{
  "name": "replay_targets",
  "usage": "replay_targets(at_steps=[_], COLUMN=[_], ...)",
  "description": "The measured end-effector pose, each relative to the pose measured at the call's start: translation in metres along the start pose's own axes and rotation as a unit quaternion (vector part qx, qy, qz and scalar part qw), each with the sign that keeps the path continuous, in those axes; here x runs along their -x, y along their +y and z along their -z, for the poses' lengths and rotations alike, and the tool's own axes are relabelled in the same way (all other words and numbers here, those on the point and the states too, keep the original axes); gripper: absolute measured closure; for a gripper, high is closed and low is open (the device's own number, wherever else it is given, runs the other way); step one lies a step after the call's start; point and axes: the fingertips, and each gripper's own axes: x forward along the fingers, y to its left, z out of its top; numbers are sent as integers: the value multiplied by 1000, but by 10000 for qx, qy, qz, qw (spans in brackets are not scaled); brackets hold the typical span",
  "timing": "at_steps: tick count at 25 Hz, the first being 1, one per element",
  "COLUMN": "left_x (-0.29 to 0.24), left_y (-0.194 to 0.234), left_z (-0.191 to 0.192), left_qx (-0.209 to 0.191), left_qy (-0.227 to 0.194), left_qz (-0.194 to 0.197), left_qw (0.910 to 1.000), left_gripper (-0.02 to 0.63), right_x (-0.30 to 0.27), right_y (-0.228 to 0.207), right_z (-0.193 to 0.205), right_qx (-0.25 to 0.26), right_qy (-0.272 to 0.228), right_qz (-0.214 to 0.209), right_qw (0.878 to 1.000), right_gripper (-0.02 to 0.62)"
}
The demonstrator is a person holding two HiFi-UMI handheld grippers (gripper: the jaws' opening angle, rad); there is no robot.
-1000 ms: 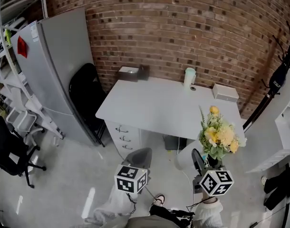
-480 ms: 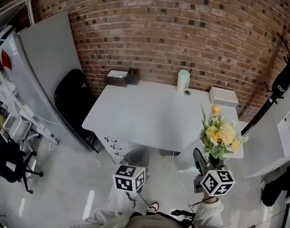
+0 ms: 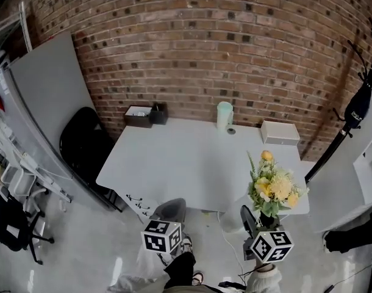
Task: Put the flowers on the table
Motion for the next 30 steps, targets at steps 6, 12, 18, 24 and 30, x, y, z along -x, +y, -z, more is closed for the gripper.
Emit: replay_targets(at_steps=[6,12,18,24,30], left_x=[-54,-108,-164,-215,-255], left_y=[7,30,66,115,162], left_z=[-19,-45,-79,-110,-122], left_qx=[7,118,267,508,485], left_qy=[-123,-195,-248,-393,-253], left_qz=[206,313,380,392,293], left_qw=[9997,9993,9986,9972,9981], left_gripper=[600,600,600,600,600], right_x=[-22,-72,-137,-198,-262], right_y=[-27,-42,-52,-67,-55], right_z=[-9,-36,-64,-97,-109], right_qx=[111,342,320,460,532], right_qy=[-18,-39,-107,-158,-241], right_qz=[217,296,385,612,473], right_qw=[9997,9990,9987,9969,9972], right_gripper=[340,340,339,339,340])
